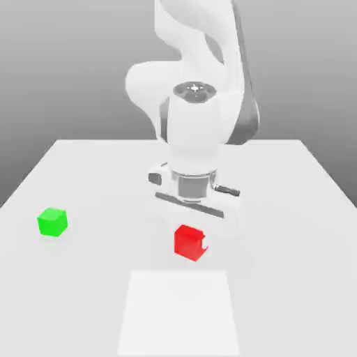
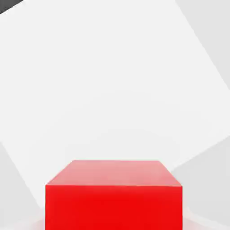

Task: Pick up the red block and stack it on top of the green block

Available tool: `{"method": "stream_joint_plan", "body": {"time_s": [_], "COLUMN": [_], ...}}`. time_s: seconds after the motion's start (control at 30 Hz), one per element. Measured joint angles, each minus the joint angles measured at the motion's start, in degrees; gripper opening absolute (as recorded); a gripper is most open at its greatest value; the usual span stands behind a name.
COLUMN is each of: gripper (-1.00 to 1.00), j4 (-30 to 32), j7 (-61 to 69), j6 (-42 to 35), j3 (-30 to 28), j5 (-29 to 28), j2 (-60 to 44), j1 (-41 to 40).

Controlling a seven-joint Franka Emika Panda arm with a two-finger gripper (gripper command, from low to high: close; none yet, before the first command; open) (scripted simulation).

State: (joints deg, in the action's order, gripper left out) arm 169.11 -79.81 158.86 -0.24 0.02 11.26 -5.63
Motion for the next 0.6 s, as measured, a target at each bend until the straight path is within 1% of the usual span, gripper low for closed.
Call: {"method": "stream_joint_plan", "body": {"time_s": [0.27, 0.5, 0.6], "gripper": [-1.00, -1.00, -1.00], "j4": [-1.67, -2.83, -3.33], "j7": [-2.33, -4.33, -3.41], "j6": [-4.57, -6.16, -6.58], "j3": [-11.86, -22.51, -24.66], "j5": [-6.44, -11.94, -11.12], "j2": [3.60, 3.33, 2.88], "j1": [-19.62, -36.86, -38.46]}}
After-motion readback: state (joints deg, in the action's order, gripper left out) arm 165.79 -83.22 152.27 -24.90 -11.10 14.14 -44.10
